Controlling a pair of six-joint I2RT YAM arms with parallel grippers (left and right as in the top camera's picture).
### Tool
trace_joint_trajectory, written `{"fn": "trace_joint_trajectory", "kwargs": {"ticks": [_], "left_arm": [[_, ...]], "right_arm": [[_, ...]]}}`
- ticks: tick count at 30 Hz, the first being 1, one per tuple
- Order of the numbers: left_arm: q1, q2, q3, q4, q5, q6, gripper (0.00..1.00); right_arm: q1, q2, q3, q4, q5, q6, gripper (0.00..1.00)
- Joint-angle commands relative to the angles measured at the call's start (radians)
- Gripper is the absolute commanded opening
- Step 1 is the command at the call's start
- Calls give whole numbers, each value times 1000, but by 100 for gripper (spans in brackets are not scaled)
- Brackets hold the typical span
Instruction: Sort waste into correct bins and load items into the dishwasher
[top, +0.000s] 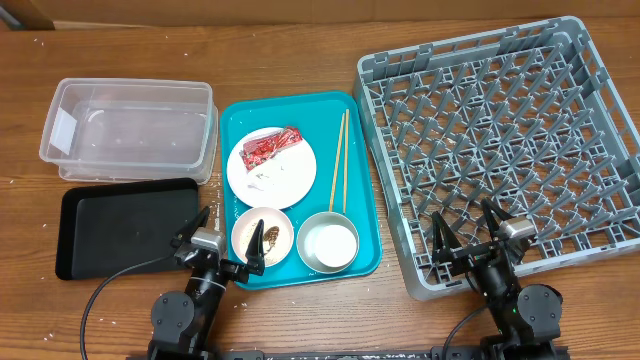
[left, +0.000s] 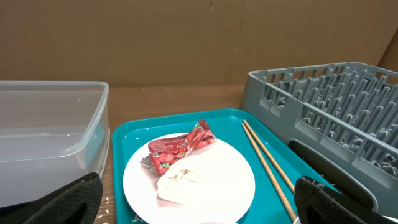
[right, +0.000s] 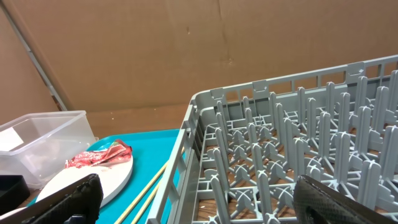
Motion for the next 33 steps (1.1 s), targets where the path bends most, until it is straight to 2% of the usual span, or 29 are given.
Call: {"fn": "trace_joint_trajectory", "kwargs": {"ticks": [1, 25, 29, 33], "left_arm": [[-2, -2, -3, -2, 4, 11, 100], [-2, -2, -3, -2, 0, 16, 100], [-2, -2, -3, -9, -86, 68, 100], [-2, -2, -3, -11, -101, 68, 100]], "right_arm": [[-6, -11, -10, 4, 2, -1, 100], [-6, -11, -10, 4, 5, -5, 100], [-6, -11, -10, 4, 5, -5, 100], [-6, -11, -10, 4, 5, -5, 100]]}}
